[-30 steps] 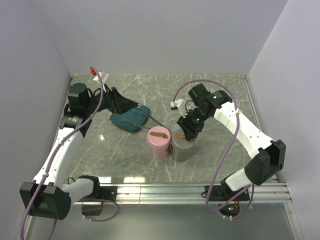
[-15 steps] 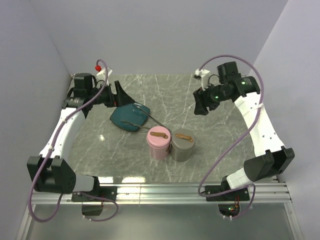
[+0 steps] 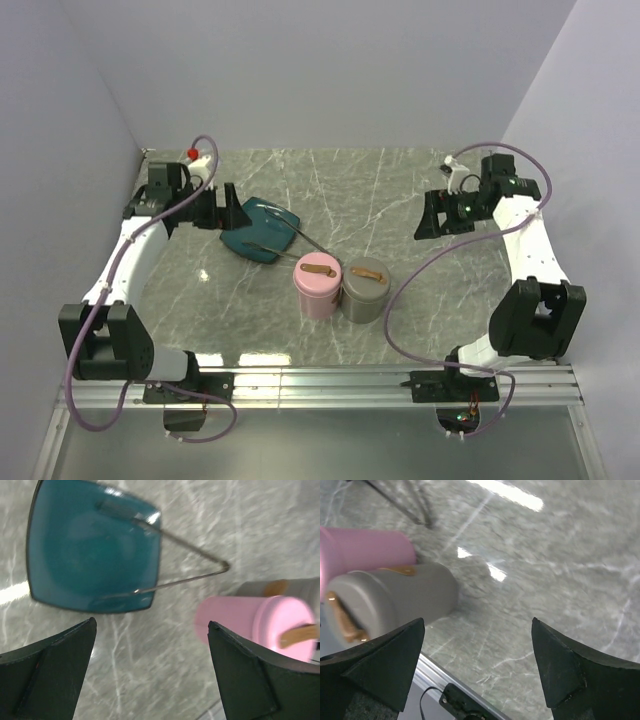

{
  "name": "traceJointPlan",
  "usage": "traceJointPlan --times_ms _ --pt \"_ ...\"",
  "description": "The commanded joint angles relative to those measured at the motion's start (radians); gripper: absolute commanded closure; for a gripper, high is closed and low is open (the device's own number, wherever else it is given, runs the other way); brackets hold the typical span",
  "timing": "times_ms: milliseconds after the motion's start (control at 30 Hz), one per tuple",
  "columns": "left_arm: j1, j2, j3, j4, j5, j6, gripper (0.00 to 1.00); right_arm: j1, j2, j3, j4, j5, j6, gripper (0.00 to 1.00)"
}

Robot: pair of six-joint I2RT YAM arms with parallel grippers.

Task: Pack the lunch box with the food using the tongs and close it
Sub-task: Reset both arms

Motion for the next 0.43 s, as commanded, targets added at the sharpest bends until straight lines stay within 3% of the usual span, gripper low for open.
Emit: traceJointPlan --times_ms 0,233,400 --pt "0.001 -0.078 -0.095 0.075 -0.108 0.069 0.01 -0.054 -0.053 -0.061 0.100 -0.017 0.008 0.06" --pt "0.002 -0.189 -0.182 0.123 -0.251 0.069 0.01 -0.084 -0.122 -0.176 0.167 0.032 0.002 0.04" --pt "0.001 -0.246 -0.235 0.142 -0.268 0.068 0.00 -0.084 -0.162 -0.218 0.184 0.035 0.007 0.04"
